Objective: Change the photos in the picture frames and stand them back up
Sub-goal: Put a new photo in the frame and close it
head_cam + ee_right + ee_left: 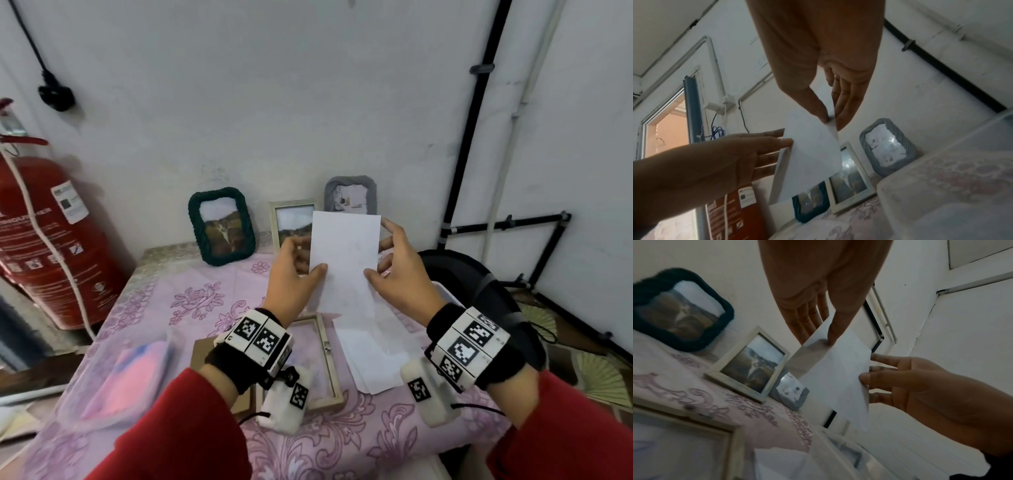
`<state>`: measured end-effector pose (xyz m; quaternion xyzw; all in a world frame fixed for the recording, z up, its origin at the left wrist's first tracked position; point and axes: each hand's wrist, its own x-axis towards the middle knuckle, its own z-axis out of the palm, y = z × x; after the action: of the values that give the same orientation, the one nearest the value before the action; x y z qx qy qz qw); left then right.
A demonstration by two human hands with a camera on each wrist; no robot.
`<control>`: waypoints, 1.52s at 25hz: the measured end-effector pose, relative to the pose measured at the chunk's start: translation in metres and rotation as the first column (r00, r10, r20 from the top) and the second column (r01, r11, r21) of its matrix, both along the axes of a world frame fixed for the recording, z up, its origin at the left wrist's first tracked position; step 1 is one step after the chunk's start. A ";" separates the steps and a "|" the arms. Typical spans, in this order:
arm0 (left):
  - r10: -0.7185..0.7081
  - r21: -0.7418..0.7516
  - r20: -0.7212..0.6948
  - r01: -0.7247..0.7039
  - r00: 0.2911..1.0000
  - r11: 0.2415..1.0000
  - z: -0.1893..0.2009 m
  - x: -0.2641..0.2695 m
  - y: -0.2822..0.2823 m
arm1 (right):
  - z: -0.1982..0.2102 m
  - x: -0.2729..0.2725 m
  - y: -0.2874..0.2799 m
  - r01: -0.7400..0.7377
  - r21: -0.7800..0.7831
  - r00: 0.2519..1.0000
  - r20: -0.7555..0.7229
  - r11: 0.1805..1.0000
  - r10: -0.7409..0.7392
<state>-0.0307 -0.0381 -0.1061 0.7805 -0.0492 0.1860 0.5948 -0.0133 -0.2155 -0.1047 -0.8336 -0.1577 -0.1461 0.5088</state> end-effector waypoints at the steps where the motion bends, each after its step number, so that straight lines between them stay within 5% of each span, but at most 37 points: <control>1: 0.004 0.007 -0.021 -0.004 1.000 1.000 -0.002 -0.004 0.008 | -0.003 -0.001 0.006 -0.033 -0.010 0.999 -0.012 0.999 0.033; 10: -0.114 0.105 -0.240 0.143 0.964 0.984 -0.028 -0.034 0.066 | -0.028 -0.013 0.041 -0.299 -0.095 0.949 -0.132 0.949 0.286; 27: -0.133 0.123 -0.336 0.183 0.932 0.975 -0.072 -0.049 0.098 | -0.062 -0.019 0.055 -0.400 -0.171 0.898 -0.272 0.900 0.347; 34: -0.050 0.297 -0.313 0.147 0.949 0.943 -0.080 -0.047 0.109 | -0.072 -0.018 0.052 -0.388 -0.258 0.907 -0.279 0.885 0.316; 38: -0.016 0.488 -0.345 0.193 0.939 0.851 -0.081 -0.043 0.108 | -0.076 -0.012 0.053 -0.343 -0.366 0.928 -0.275 0.865 0.251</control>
<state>-0.0733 0.0701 -0.1867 0.9267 -0.0404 0.0006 0.3737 -0.0255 -0.1625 -0.1807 -0.8974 -0.2549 0.0629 0.3546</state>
